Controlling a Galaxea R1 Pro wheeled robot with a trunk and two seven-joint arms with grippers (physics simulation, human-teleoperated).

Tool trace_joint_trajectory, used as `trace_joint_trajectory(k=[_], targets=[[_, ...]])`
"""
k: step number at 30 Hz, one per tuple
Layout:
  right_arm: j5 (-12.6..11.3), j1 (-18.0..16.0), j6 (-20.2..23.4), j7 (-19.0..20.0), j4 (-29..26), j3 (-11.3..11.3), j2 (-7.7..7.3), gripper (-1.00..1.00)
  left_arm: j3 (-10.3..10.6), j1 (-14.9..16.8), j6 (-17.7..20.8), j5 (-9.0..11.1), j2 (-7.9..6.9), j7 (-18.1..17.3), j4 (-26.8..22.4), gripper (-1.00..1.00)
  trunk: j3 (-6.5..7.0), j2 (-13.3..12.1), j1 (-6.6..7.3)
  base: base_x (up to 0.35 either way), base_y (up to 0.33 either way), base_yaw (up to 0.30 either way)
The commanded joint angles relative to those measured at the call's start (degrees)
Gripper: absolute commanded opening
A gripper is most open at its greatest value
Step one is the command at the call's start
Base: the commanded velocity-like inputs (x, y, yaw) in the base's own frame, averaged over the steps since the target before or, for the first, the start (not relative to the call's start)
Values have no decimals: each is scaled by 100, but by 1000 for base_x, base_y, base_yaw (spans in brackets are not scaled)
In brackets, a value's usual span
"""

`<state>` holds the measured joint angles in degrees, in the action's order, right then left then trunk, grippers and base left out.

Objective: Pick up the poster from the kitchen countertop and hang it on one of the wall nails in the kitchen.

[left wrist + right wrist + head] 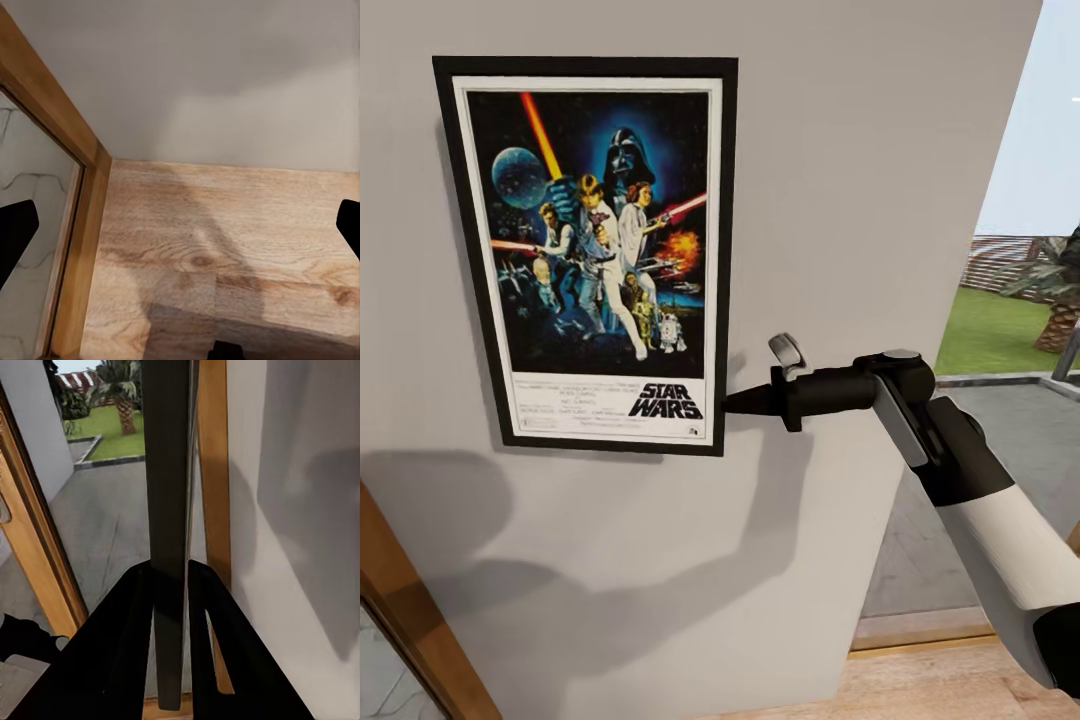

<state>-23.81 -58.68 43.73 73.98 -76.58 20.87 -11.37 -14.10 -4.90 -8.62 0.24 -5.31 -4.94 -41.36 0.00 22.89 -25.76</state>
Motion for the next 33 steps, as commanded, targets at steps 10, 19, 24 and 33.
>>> trace_joint_trajectory(k=[10, 19, 24, 33], targets=[[-45, -3, 57, 2, 11, 14, -5, -100, -23, -2, 0, 3, 3, -42, 2, 100, -1, 3, -2, 46, 0, 0], [-45, -3, 57, 2, 12, 12, -5, -100, -23, -2, 0, 3, 2, -42, -4, 100, -1, 3, -2, 88, 0, 0], [-45, -3, 57, 2, 12, 9, -5, -100, -23, -2, 1, 3, 1, -42, -4, 100, -1, 3, -2, 6, 0, 0], [-45, -3, 57, 1, 12, 7, -5, -100, -23, -2, 1, 3, 2, -42, -4, 100, -1, 3, -2, 0, 0, 0]])
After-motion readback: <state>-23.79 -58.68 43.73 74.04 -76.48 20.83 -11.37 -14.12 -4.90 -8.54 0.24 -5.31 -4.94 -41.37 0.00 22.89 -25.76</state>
